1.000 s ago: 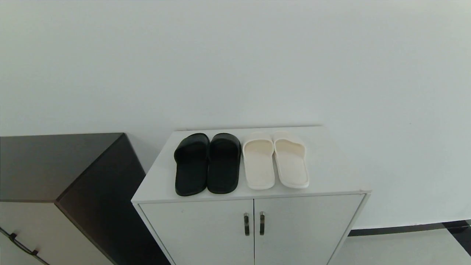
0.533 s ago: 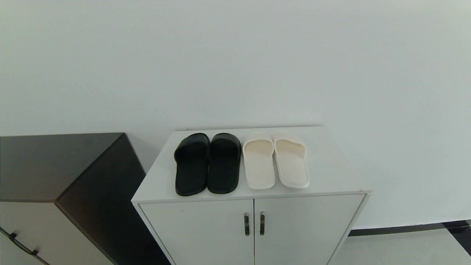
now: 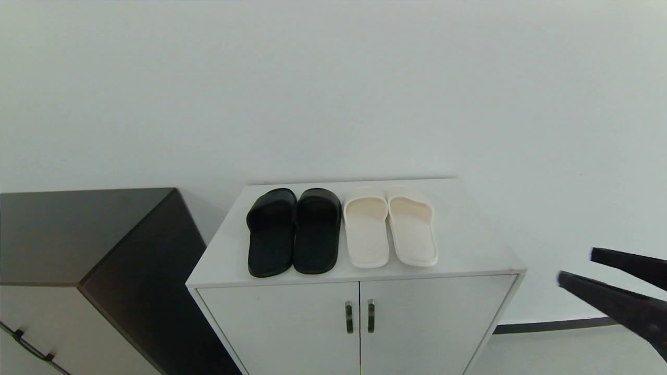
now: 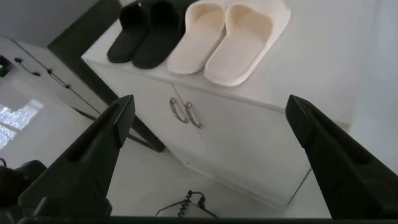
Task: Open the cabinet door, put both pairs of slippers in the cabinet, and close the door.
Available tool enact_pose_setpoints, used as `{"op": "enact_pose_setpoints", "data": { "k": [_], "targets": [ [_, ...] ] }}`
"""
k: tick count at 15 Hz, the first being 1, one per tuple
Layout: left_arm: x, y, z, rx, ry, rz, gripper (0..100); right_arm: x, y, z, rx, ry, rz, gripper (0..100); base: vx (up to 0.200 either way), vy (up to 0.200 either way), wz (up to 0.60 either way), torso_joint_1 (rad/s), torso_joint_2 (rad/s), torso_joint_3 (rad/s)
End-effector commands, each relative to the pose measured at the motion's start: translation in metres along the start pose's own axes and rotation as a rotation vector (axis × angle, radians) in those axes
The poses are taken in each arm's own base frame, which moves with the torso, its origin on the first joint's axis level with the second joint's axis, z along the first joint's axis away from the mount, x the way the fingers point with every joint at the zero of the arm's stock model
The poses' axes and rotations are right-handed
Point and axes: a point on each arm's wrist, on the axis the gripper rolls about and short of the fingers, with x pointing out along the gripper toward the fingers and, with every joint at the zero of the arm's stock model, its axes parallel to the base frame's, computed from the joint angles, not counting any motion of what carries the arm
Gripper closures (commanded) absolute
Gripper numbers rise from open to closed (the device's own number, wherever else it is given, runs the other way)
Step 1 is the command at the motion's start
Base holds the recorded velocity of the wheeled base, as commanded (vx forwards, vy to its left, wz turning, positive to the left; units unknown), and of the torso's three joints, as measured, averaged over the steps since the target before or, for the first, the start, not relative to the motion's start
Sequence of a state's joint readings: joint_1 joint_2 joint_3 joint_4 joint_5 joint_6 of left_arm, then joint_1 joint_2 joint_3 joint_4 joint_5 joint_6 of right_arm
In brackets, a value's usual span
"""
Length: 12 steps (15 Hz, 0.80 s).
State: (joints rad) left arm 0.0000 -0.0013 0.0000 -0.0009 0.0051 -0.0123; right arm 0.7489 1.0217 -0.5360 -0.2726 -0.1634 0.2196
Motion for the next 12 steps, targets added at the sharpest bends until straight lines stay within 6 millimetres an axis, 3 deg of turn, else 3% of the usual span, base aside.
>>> {"op": "enact_pose_setpoints", "data": {
  "k": [1, 5, 8, 12],
  "targets": [
    [0.000, 0.000, 0.000, -0.001, 0.002, 0.000, 100, 0.094, 0.046, 0.003, 0.017, 0.071, -0.087, 0, 0.000, 0.000, 0.00, 0.000, 0.00, 0.000],
    [0.000, 0.000, 0.000, -0.001, 0.001, 0.001, 100, 0.177, 0.070, 0.002, 0.046, 0.046, -0.193, 0, 0.000, 0.000, 0.00, 0.000, 0.00, 0.000],
    [0.000, 0.000, 0.000, -0.003, 0.001, 0.001, 100, 0.230, 0.074, -0.008, 0.037, 0.049, -0.274, 0, 0.000, 0.000, 0.00, 0.000, 0.00, 0.000],
    [0.000, 0.000, 0.000, -0.005, 0.001, 0.001, 100, 0.270, 0.068, -0.014, 0.002, 0.037, -0.342, 0, 0.000, 0.000, 0.00, 0.000, 0.00, 0.000]
  ]
}}
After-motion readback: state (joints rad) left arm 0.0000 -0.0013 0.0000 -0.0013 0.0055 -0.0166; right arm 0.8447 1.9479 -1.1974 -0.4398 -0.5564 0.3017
